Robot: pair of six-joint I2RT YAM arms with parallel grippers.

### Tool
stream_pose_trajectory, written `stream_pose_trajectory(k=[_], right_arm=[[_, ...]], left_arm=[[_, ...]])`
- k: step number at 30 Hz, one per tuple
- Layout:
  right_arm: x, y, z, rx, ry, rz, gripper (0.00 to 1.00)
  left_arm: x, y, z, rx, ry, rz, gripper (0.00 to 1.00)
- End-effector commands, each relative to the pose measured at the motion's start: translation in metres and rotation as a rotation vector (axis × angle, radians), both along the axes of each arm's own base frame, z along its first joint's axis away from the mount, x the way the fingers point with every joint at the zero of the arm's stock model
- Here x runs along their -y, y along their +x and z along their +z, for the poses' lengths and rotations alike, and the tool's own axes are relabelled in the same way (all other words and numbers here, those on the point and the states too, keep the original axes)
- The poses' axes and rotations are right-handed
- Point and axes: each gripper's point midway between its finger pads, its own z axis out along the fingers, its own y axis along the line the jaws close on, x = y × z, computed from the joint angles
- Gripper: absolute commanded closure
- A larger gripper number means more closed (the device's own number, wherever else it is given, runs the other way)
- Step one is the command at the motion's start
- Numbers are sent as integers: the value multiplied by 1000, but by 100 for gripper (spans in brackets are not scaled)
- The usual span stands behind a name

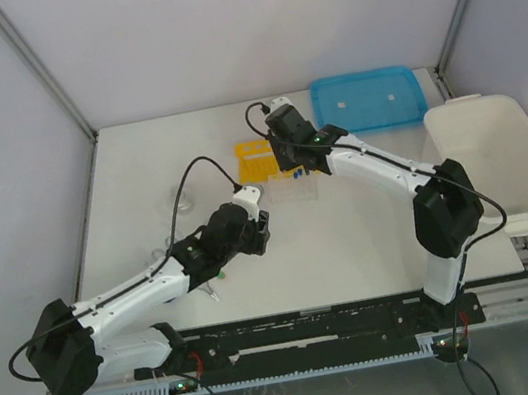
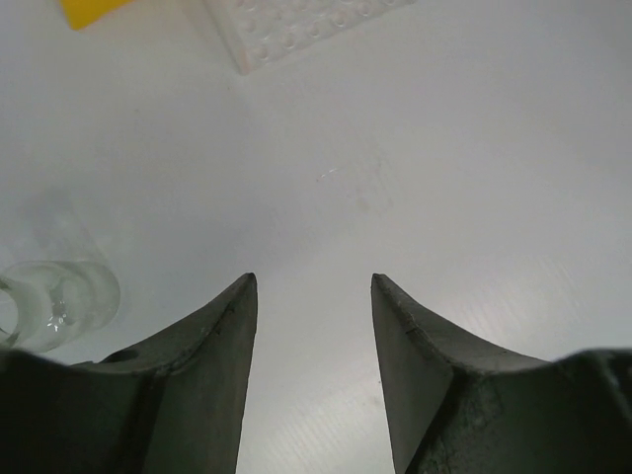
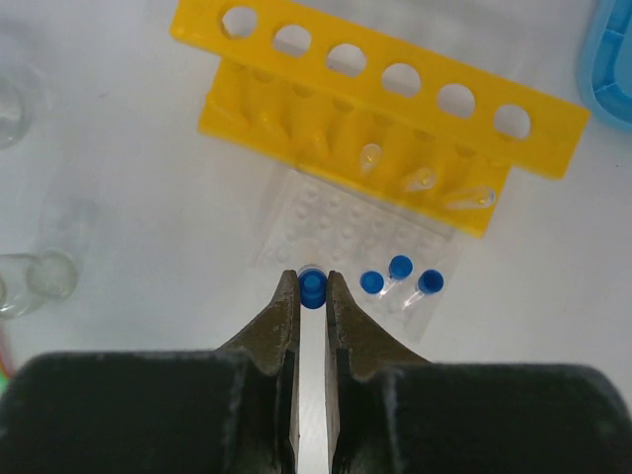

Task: Organize the chemistry lab equipment
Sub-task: Insert the test tube into the slot of the test tube rack.

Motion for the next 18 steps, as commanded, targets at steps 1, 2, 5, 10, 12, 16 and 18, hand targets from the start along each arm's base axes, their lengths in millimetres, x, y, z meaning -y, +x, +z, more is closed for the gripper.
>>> stream_pose_trajectory(k=[1,2,5,10,12,16,18], right_arm=[[1,15,4,40,-73,-24,100],[0,16,1,36,-77,-25,100],[1,17,-5,23,-94,-29,100],[5,14,-11,6,-115,-40,100],[4,14,-13,3,-117,-38,100],[1,15,-20,-7,-118,-31,100],[0,16,-24,-13,-118,-30,100]], left_arm=[[19,4,27,4,-87,-23,46],[18,4,28,10,-91,-20,46],[16,4,28,14,-97,-13,45],[15,2,21,1,-90,-19,45],[16,1,19,-7,-90,-22,45],[17,0,16,-17,-91,-30,45],[17,-1,15,-20,-92,-31,45]])
